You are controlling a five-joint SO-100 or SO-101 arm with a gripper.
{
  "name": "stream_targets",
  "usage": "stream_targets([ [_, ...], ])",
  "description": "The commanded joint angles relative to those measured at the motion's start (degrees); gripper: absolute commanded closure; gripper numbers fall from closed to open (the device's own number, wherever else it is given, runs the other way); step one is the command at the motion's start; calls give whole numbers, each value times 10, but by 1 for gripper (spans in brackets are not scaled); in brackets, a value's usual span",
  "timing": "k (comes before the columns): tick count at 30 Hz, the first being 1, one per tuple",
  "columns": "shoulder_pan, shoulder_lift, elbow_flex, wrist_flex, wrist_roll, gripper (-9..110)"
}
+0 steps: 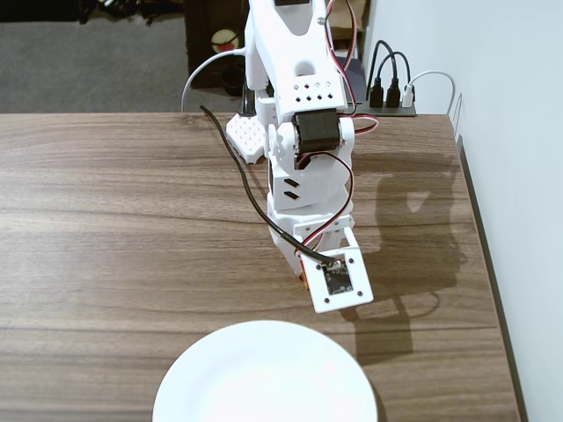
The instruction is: Grasp a lego block and put it on the plate.
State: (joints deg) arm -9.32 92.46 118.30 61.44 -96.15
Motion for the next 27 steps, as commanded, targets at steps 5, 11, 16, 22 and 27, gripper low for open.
stream_targets([
  [5,-3,12,0,-7,9,96],
  [11,-11,74,-7,3,33,96],
  [16,4,120,-69,18,60,96],
  [22,42,112,-177,5,103,96],
  [27,82,44,-273,-18,129,96],
])
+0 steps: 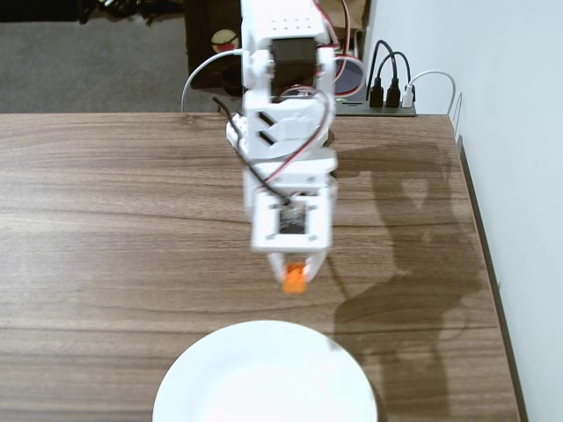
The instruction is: Grasp a lego block and put it on the plate.
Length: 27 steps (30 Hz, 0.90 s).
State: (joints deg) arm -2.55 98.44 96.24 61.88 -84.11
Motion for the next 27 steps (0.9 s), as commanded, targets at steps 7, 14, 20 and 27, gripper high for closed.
stream_targets([
  [7,46,-96,-98,-80,45,96],
  [14,44,-217,-182,-56,95,96],
  [20,31,-310,-286,14,146,96],
  [27,26,-371,-345,47,166,96],
])
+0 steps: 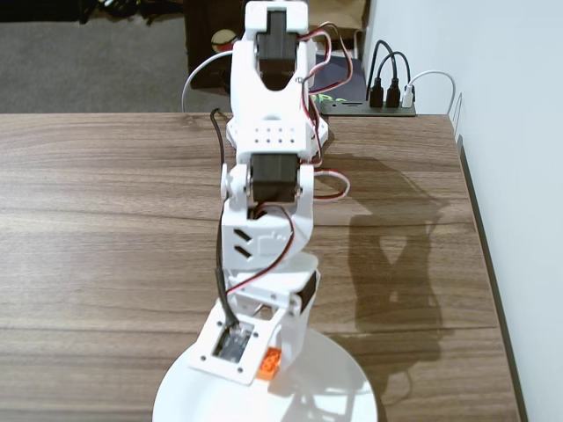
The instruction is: Grasp a lego block and put it on the plate.
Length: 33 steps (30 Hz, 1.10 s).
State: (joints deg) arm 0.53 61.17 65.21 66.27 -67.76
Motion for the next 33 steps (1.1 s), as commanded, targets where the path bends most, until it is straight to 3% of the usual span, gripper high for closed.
stream_targets([
  [1,-4,1,-34,3,3,96],
  [15,2,-11,-36,3,-4,95],
  [22,1,-18,-37,11,-8,79],
  [33,-2,93,-30,89,0,78],
])
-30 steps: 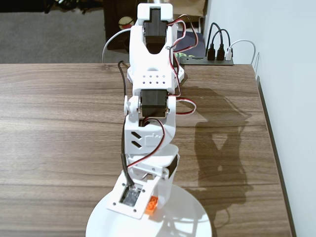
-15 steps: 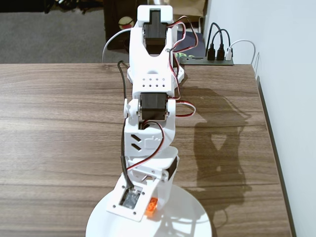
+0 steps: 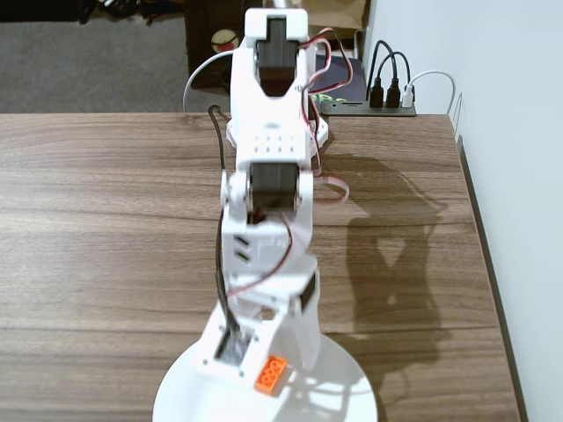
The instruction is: Grasp a lego block and put it on the plate.
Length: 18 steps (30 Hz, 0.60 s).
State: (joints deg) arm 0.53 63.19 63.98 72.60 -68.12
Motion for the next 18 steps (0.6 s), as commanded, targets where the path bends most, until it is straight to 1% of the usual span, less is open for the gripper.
stream_targets([
  [1,-3,91,-13,35,5,78],
  [6,-5,191,71,44,7,81],
  [11,-13,315,219,11,31,101],
  [18,-26,503,445,-33,99,101],
])
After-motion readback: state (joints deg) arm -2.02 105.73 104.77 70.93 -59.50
